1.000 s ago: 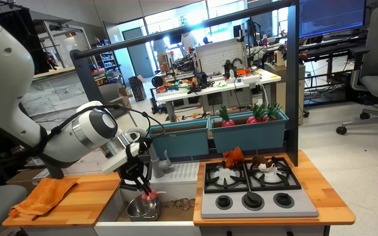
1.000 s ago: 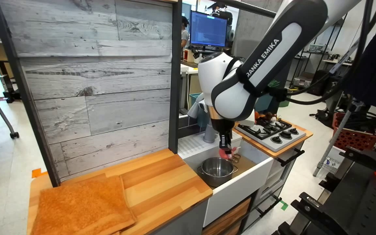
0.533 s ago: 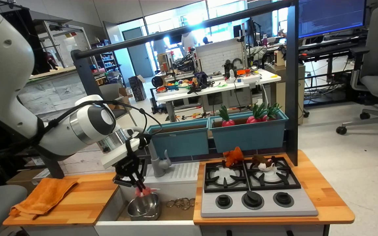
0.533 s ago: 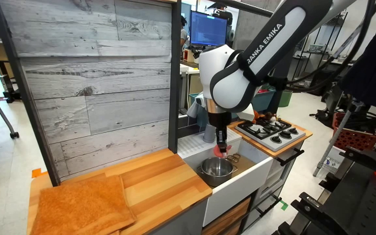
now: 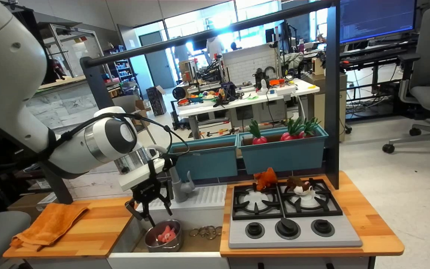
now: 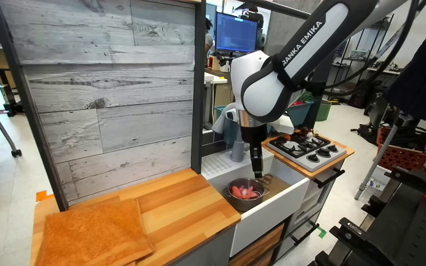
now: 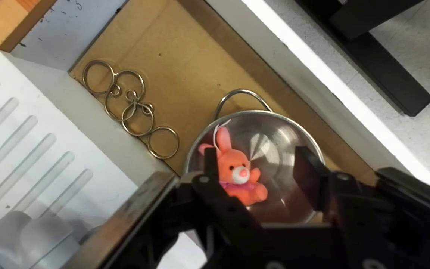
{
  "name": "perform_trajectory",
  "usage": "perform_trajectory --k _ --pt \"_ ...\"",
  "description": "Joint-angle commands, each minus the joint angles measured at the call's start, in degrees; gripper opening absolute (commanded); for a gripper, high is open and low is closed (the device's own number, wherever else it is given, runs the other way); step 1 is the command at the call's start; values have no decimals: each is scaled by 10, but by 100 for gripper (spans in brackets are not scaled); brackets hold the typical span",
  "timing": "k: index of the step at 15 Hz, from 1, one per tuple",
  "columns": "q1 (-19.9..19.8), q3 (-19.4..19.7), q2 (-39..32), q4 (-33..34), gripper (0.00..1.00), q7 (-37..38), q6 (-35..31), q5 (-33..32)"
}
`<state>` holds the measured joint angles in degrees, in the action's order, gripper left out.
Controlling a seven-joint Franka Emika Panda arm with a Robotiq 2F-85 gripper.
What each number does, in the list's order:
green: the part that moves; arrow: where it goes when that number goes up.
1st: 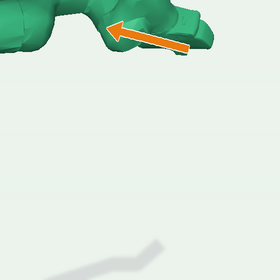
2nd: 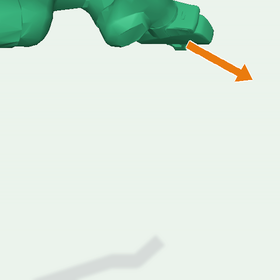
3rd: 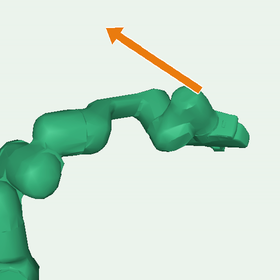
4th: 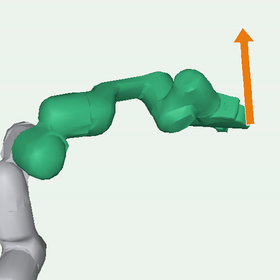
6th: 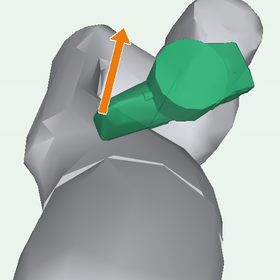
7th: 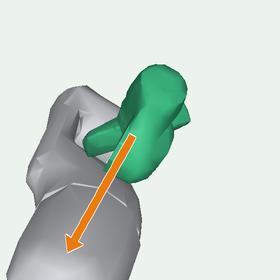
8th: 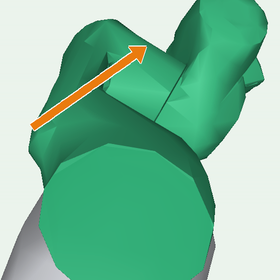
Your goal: Use the towel to wipe the table, then put the dolls in the silver pot one at a time
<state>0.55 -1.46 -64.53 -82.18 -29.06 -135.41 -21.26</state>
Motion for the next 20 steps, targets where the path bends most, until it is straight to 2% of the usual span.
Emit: perform_trajectory --k 1,3,6,10,13,14,16,18,20 --pt "41 57 11 6 86 87 40 -20" --pt "49 84 32 1 99 115 85 -28" --pt "39 113 74 4 100 135 182 -29" --pt "-20 131 109 61 100 115 340 -12" --pt "-80 136 88 145 100 95 459 -6" --pt "-64 121 110 93 100 114 404 -29" --pt "-94 124 107 118 100 102 436 -25" --pt "-99 124 102 124 100 101 439 -24" --pt "-99 111 111 85 100 138 323 -19"
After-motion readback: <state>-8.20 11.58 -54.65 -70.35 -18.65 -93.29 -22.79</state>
